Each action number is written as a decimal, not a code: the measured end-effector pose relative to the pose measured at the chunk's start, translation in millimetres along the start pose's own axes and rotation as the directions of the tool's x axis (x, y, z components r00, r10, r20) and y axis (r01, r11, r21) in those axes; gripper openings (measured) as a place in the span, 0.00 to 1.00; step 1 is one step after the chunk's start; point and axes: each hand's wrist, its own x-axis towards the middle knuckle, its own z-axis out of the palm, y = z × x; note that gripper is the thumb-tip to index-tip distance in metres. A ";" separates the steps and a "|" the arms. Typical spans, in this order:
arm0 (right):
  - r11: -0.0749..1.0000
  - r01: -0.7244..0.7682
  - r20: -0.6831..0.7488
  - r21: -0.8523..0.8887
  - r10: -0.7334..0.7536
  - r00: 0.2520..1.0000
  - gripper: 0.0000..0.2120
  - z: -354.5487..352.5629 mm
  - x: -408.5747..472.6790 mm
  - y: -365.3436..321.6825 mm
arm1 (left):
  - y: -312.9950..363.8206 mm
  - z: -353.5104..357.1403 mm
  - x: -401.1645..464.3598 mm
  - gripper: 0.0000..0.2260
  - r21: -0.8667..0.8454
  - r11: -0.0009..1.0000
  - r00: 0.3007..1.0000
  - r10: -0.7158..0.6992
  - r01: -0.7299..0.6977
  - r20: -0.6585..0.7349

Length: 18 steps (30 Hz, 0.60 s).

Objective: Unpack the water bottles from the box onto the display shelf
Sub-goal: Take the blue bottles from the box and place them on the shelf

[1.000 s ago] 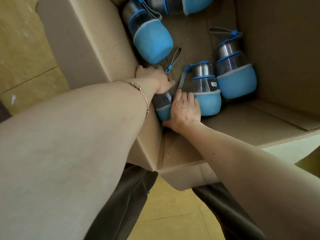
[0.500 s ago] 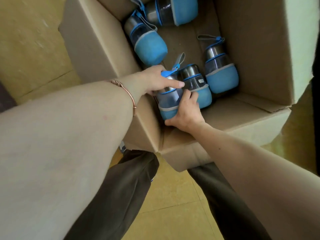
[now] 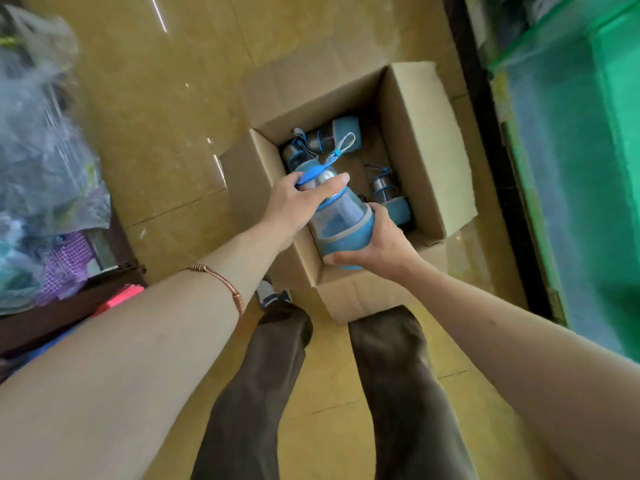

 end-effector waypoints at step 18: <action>0.923 0.254 -0.557 0.288 -0.054 0.828 0.36 -44.6 -284.6 -140.4 | 177.3 -71.4 -235.3 0.25 -0.222 0.879 0.710 0.473 -0.423 0.522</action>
